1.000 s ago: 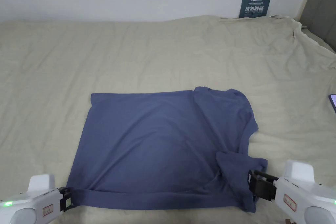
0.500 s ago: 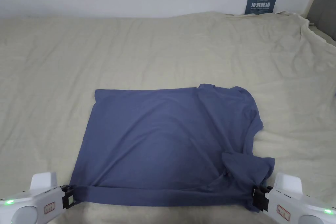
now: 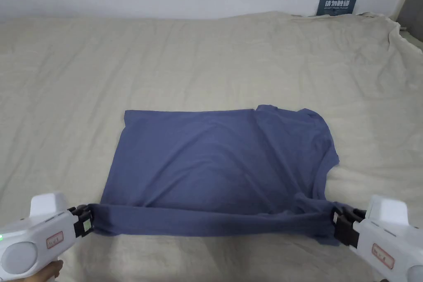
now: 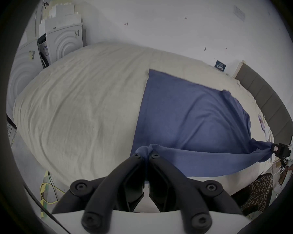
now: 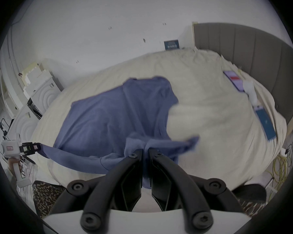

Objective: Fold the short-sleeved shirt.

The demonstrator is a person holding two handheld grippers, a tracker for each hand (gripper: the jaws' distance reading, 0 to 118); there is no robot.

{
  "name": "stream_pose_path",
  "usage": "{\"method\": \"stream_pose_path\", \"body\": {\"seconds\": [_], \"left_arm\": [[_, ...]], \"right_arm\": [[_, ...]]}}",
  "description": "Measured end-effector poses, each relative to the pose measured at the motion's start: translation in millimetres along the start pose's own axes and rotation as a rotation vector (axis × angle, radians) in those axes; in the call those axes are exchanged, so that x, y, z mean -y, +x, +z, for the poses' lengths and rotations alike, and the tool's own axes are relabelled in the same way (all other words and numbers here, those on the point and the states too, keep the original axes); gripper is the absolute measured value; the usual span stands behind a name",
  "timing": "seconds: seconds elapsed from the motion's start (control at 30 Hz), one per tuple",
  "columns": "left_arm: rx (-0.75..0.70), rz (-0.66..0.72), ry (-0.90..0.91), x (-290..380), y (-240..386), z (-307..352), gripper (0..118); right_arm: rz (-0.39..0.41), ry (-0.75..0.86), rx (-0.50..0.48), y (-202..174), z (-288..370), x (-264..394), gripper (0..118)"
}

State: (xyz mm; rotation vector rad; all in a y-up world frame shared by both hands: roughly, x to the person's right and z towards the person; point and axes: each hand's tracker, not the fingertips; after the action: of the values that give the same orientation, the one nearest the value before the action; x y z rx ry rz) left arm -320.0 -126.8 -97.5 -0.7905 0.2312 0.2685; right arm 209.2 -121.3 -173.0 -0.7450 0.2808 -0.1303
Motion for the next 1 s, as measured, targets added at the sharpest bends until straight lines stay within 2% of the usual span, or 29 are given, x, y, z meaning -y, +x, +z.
{"method": "stream_pose_path", "body": {"seconds": [0.27, 0.4, 0.57, 0.7, 1.0], "left_arm": [[-0.012, -0.055, 0.027, -53, 15, -26, 1], [-0.028, -0.11, -0.003, -70, 23, -56, 1], [-0.05, -0.185, -0.056, -80, 33, -103, 1], [-0.066, -0.205, -0.093, -78, 33, -145, 1], [-0.112, -0.202, -0.182, -68, 31, -178, 2]], "right_arm": [[0.064, 0.049, -0.021, -7, -32, -63, 5], [0.11, 0.008, 0.002, -7, -70, -78, 5], [0.13, -0.087, 0.046, 5, -124, -82, 5], [0.095, -0.133, 0.064, 8, -152, -77, 5], [0.105, -0.245, 0.11, 5, -189, -61, 5]]}}
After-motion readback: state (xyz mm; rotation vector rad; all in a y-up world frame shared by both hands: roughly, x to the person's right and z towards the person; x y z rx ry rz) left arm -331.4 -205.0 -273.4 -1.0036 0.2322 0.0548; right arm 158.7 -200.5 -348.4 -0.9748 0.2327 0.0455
